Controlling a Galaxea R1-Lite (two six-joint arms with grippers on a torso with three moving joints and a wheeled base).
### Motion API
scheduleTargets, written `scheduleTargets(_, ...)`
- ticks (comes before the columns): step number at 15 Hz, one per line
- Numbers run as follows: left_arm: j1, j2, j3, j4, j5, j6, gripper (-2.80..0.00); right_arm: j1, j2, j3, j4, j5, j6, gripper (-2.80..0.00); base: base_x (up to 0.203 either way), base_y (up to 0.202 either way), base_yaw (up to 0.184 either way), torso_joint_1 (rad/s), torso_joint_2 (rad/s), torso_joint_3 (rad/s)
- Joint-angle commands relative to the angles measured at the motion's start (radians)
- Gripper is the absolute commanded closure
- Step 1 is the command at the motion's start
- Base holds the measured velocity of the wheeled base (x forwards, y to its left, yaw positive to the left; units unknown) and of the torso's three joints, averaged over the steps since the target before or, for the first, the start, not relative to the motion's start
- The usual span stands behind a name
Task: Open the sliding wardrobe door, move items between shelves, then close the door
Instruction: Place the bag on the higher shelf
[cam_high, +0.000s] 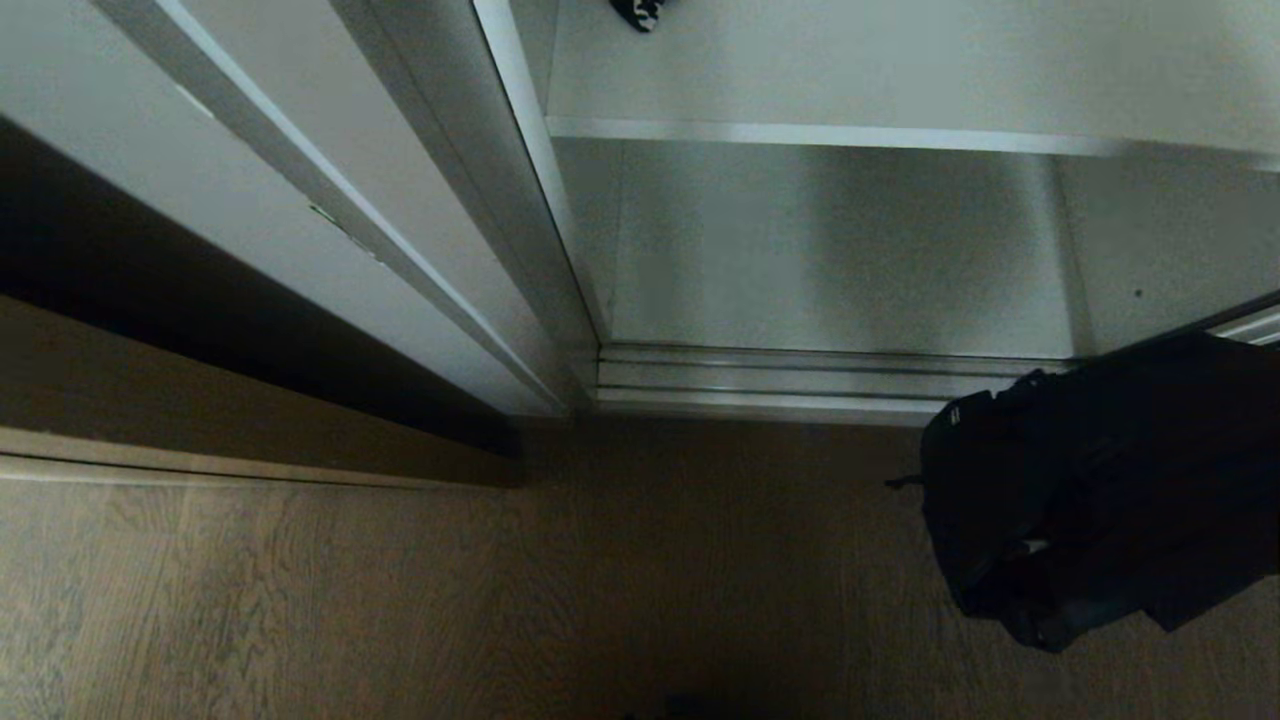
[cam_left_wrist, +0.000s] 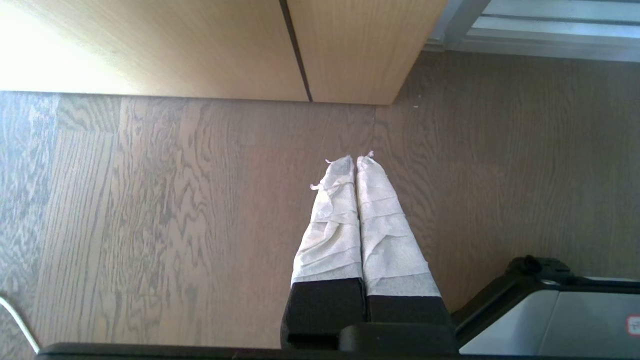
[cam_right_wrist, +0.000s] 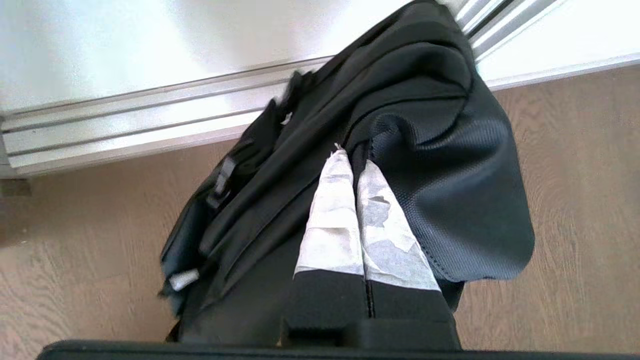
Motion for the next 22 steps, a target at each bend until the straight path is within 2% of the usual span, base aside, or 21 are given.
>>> scheduleTargets(1,0.0,0.001,0.0,0.0,0.001,0.0,0.0,0.0,-0.081,0.024,0.041,0.0,0.001,0.0,0.0,0.0,0.0,0.0,0.0,0.0)
scheduleTargets(6,0.0,0.001,0.0,0.0,0.001,0.0,0.0,0.001,-0.156,-0.013,0.156,-0.001,0.003,0.0,0.0,0.0,0.0,0.0,0.0,0.0)
scheduleTargets(20,0.0,0.001,0.0,-0.002,-0.001,-0.002,0.0,0.0,-0.159,-0.021,0.19,-0.01,0.013,0.0,0.0,0.0,0.0,0.0,0.0,0.0)
scheduleTargets(22,0.0,0.001,0.0,-0.002,0.001,-0.003,0.0,0.0,-0.158,-0.019,0.19,-0.012,0.013,0.0,-0.136,0.0,0.002,0.008,0.0,0.003)
